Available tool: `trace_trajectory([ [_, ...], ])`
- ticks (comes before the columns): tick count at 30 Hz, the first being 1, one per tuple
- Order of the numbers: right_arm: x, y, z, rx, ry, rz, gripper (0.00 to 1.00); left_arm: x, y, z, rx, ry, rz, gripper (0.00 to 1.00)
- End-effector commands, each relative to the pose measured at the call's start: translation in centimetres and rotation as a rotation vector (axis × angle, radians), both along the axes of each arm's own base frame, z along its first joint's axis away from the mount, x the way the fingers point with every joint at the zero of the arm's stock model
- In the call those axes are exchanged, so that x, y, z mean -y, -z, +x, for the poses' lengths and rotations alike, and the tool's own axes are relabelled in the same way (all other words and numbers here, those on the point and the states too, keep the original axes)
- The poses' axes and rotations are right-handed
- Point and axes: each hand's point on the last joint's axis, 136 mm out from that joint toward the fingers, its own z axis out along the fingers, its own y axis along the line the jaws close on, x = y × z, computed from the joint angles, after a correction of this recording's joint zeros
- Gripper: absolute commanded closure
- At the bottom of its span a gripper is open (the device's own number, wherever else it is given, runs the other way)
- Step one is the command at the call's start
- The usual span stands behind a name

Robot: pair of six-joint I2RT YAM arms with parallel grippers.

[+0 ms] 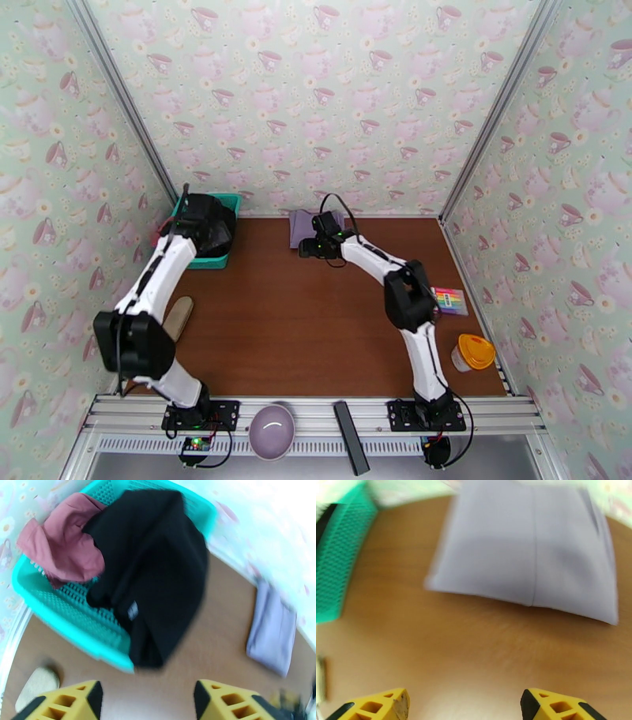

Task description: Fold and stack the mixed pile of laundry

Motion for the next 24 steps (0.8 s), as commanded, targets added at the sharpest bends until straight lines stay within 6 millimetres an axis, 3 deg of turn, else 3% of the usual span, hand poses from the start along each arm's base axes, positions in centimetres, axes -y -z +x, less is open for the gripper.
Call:
trace_trajectory([
  [1,0.4,-1.4,-3.2,0.033,-0.062,0.02,0.21,-1.7,2.0,2.8,-0.024,-0.019,-0.072,0.29],
  [6,1.8,1.4,-7.4,-0.018,-0.069,0.008,0.21,-5.5,4.1,5.7,-0.022,-0.07,-0.072,0.23],
  [12,0.9,5.4,-10.1,-0.099,-0.089,0.006,0.22,-8.4,5.7,7.8,0.026,-0.11,-0.099,0.18],
  [18,-0.3,7.3,-10.9,-0.146,-0.109,-0.023,0.24,-8.3,8.4,10.6,0.042,-0.052,-0.135,0.2],
  [22,-0.8,7.0,-10.8,-0.148,-0.115,-0.038,0.24,-7.8,9.6,12.2,0.074,-0.004,-0.179,0.29],
  [24,-0.9,6.9,-10.8,-0.15,-0.116,-0.047,0.25,-7.8,9.7,12.9,0.099,0.012,-0.195,0.41],
])
